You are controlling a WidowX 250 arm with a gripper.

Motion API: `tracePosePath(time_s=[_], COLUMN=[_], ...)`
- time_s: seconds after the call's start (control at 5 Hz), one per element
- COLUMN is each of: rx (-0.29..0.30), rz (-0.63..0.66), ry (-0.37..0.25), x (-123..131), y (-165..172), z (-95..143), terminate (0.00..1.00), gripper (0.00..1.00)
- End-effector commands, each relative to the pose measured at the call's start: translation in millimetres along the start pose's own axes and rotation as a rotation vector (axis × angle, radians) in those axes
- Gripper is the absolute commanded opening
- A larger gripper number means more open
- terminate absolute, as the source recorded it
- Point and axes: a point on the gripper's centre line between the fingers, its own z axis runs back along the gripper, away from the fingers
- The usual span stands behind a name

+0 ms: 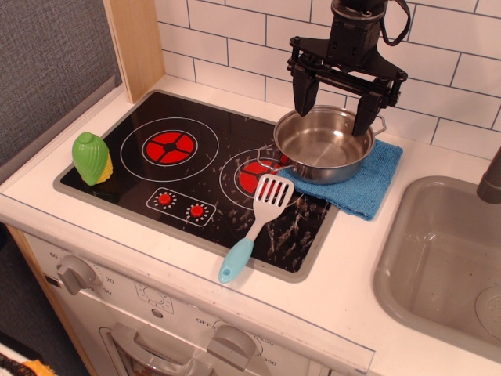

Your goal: Place the spatula with handle on left burner.

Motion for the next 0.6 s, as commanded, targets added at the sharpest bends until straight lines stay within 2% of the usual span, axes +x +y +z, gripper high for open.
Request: tracePosePath(time_s=[0.0, 0.4], rx=[0.0, -0.074], rz=[0.0, 0.004], ry=[0.0, -0.122], x=[0, -36], y=[0, 4], z=[0, 35], terminate=[0.0, 0.0], gripper=[1.0, 1.0])
